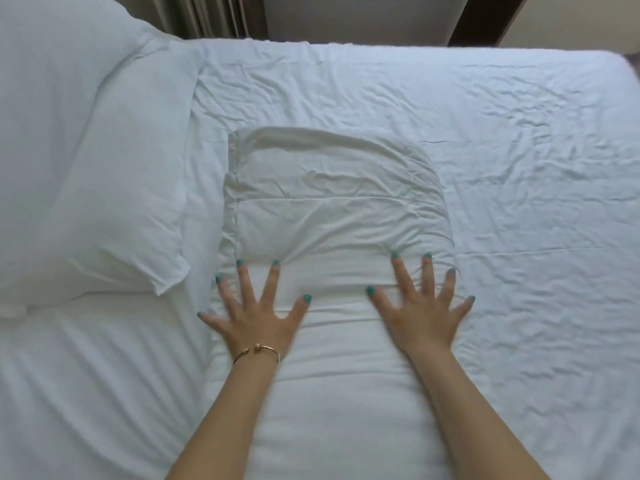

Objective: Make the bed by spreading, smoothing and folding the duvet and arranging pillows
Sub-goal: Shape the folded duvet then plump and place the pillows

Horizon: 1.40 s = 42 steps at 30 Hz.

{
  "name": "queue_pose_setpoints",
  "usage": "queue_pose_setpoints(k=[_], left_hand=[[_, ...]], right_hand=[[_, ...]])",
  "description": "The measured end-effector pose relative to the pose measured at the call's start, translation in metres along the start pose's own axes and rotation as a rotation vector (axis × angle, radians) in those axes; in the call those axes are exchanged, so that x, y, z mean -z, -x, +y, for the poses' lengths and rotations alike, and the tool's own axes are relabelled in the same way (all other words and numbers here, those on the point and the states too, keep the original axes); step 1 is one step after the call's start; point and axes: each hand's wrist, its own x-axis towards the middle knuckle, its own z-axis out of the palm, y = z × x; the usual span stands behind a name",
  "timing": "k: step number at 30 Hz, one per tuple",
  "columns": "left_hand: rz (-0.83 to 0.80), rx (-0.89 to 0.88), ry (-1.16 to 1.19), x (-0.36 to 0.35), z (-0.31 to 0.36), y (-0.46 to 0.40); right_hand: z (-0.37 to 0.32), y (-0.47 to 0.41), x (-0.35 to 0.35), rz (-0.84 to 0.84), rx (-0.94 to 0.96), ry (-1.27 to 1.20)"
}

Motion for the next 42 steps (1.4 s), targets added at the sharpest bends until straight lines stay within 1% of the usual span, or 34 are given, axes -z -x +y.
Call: queue_pose_setpoints(k=[3,7,11,15,19,22,25,29,31,32,33,36,37,38,40,42], left_hand=[[0.088,-0.003,0.096,-0.018,-0.002,0.003],[0.065,-0.029,0.165,-0.038,0.003,-0.020],[0.121,-0.039,0.169,-0.066,-0.001,-0.029],[0.072,-0.077,0.162,-0.072,0.001,-0.035],[0.044,-0.083,0.152,-0.065,-0.009,-0.032],[-0.035,-0.082,0.139,-0.050,-0.009,-0.030],[-0.062,-0.064,0.112,-0.033,-0.003,-0.019],[-0.102,-0.027,0.003,-0.005,0.004,-0.008],[-0.057,0.026,-0.168,0.011,0.007,0.008],[-0.020,0.049,-0.248,0.019,0.011,0.025],[0.005,0.055,-0.272,0.026,0.019,0.046],[0.008,-0.054,-0.103,0.019,0.052,0.126],[0.010,-0.083,-0.068,0.010,0.060,0.151],[0.021,-0.074,-0.057,0.000,0.064,0.172],[0.032,0.075,-0.031,-0.018,0.055,0.196],[0.044,0.227,-0.004,-0.034,0.033,0.207]], right_hand=[[0.005,0.001,-0.014,0.004,-0.033,-0.053],[-0.004,-0.014,-0.038,0.072,-0.056,-0.107],[-0.005,-0.019,-0.071,0.174,-0.068,-0.122],[-0.004,-0.029,-0.077,0.145,-0.078,-0.137],[-0.010,-0.015,-0.068,0.202,-0.069,-0.127],[-0.010,-0.005,-0.053,0.169,-0.058,-0.173],[-0.001,0.007,-0.043,0.145,-0.022,-0.173],[0.009,0.027,-0.035,0.092,0.039,-0.163],[0.016,0.039,-0.029,0.071,0.091,-0.183],[0.019,0.046,-0.024,0.033,0.117,-0.188],[0.022,0.053,-0.018,-0.018,0.125,-0.200],[0.020,0.087,0.001,-0.128,0.103,-0.288],[0.020,0.103,0.004,-0.159,0.148,-0.288],[0.021,0.119,0.003,-0.175,0.235,-0.259],[0.041,0.147,-0.011,-0.126,0.478,-0.186],[0.079,0.152,-0.029,-0.065,0.666,-0.141]])
